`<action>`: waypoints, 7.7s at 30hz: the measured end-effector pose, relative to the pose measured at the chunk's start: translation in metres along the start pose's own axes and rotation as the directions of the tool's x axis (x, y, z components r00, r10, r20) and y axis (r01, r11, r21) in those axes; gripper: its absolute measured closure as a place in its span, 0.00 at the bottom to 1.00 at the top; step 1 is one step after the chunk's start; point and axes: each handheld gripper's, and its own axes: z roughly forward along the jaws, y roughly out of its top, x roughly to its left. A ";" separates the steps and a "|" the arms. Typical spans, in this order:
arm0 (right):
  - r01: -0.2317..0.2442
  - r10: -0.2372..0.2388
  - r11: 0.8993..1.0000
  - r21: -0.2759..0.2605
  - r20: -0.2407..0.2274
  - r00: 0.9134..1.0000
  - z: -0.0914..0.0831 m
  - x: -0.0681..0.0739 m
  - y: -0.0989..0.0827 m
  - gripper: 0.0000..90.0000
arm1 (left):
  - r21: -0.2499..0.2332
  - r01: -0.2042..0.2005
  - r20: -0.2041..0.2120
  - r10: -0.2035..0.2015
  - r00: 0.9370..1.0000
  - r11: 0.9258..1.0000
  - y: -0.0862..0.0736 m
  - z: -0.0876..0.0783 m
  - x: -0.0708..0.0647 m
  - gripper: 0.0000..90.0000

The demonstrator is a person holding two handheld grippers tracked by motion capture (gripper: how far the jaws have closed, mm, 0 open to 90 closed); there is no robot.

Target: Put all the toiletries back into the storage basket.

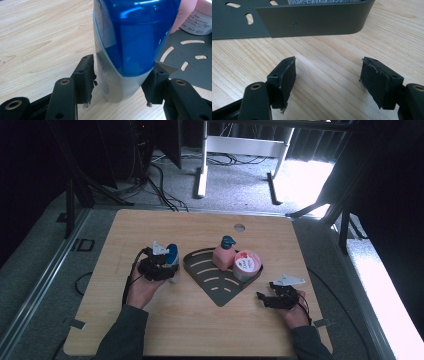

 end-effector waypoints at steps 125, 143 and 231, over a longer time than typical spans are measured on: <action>0.002 -0.002 1.000 0.001 0.000 1.000 0.000 0.000 0.000 0.31 | 0.311 -0.127 0.056 0.115 0.992 0.942 0.037 0.025 0.007 0.60; 0.002 -0.002 1.000 0.001 0.000 1.000 0.000 0.000 0.000 0.31 | 0.299 -0.142 0.060 0.130 0.990 0.944 0.050 0.017 0.004 0.60; 0.001 -0.001 1.000 0.001 -0.001 1.000 0.000 0.000 0.000 0.31 | 0.226 -0.191 0.114 0.169 0.979 0.955 0.092 0.020 -0.022 0.60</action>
